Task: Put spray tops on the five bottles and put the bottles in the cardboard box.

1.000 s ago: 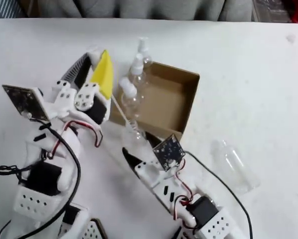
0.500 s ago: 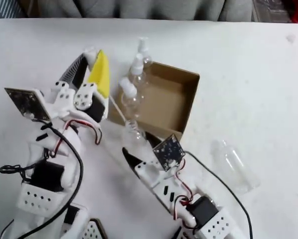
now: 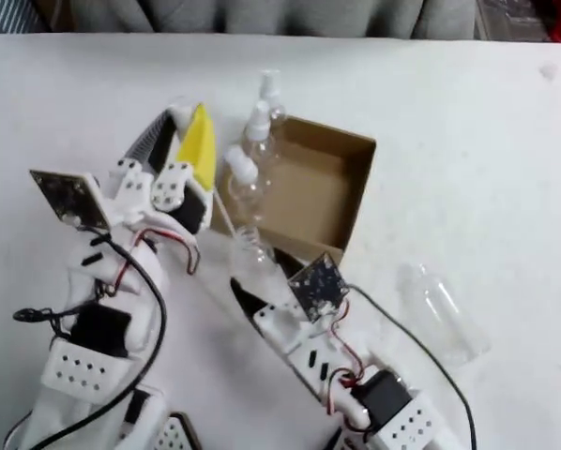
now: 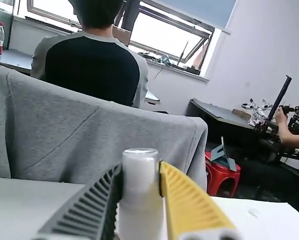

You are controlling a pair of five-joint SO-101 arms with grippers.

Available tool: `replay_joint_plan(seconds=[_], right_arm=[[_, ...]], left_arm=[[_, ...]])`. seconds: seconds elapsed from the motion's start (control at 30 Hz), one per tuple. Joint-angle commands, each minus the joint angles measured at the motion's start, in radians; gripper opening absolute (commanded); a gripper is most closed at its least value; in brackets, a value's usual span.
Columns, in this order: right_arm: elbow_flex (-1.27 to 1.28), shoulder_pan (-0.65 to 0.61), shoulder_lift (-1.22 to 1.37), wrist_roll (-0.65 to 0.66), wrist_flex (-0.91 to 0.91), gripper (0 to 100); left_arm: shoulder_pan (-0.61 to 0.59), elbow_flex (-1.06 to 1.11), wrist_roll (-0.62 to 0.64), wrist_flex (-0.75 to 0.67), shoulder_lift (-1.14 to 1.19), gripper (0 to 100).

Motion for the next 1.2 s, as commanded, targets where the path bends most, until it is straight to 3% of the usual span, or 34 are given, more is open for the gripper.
replay_joint_plan(seconds=[0.0,0.43,1.17], right_arm=[[0.009,-0.001,-0.019,0.012,0.001,1.6],[0.009,-0.002,-0.019,0.012,0.001,1.6],[0.009,0.002,-0.019,0.012,0.001,1.6]], left_arm=[[-0.004,-0.057,-0.008,-0.031,-0.015,2],[-0.012,-0.13,-0.008,-0.031,-0.008,2],[0.018,0.054,-0.002,-0.037,-0.016,2]])
